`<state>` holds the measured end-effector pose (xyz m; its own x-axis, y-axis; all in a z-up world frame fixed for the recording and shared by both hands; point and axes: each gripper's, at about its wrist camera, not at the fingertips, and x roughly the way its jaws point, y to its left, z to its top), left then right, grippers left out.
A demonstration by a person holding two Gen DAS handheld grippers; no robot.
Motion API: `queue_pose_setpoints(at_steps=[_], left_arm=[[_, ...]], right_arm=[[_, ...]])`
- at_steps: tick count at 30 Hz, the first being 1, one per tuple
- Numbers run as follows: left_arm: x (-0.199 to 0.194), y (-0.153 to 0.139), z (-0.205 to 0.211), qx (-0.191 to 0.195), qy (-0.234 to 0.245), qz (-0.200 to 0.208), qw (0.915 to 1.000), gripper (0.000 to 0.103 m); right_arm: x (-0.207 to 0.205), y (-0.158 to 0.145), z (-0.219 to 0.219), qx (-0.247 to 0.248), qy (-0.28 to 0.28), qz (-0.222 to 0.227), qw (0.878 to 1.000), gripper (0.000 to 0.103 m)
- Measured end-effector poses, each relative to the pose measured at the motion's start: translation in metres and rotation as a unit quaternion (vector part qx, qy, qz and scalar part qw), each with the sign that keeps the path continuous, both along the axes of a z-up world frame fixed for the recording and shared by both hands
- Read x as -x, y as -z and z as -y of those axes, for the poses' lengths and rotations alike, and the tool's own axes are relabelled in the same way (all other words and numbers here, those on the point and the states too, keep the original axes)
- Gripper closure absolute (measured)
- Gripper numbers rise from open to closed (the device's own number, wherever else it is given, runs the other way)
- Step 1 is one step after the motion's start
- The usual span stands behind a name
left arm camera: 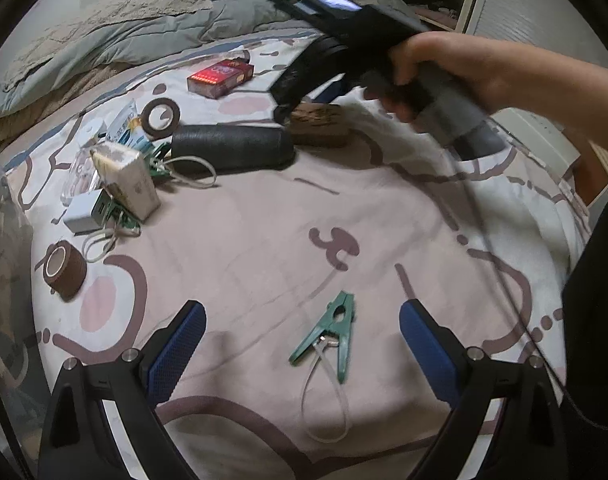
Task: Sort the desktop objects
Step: 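Close the right gripper on the wooden plaque while the left gripper grasps the green clothespin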
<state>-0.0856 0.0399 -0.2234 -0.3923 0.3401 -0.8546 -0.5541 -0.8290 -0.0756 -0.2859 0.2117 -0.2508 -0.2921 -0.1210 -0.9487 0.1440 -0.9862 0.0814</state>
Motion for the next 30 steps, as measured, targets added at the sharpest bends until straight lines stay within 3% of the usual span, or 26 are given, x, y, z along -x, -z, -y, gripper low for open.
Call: queue_pose_setpoints(at_steps=[7,8,10,12,16,22,27,30], left_arm=[[-0.003,0.011,-0.005,0.014,0.000,0.014,0.9998,0.006],[-0.004,0.013,-0.006,0.015,0.001,0.016,0.9998,0.006],[-0.005,0.014,-0.007,0.015,0.001,0.021,0.9997,0.006],[-0.007,0.016,-0.008,0.012,0.002,0.027,0.9995,0.006],[-0.009,0.018,-0.008,0.000,0.007,0.041,0.9991,0.006],[-0.013,0.021,-0.018,-0.014,0.022,0.072,0.9971,0.012],[-0.018,0.018,-0.028,-0.023,0.039,0.081,0.9957,0.012],[-0.016,0.016,-0.030,-0.017,0.040,0.074,0.9963,0.027]], right_arm=[[-0.042,-0.001,-0.010,0.001,-0.050,0.022,0.999,0.045],[-0.047,-0.001,-0.010,0.000,-0.059,0.025,0.998,0.043],[-0.059,0.000,-0.011,0.008,-0.081,0.035,0.996,0.028],[-0.069,-0.002,-0.012,0.014,-0.096,0.034,0.995,0.028],[-0.080,-0.009,-0.032,0.075,-0.083,0.042,0.993,0.028],[-0.090,-0.004,-0.053,0.138,-0.077,0.090,0.983,0.024],[-0.095,-0.010,-0.058,0.142,-0.092,0.102,0.980,0.022],[-0.100,-0.009,-0.052,0.129,-0.089,0.097,0.983,0.020]])
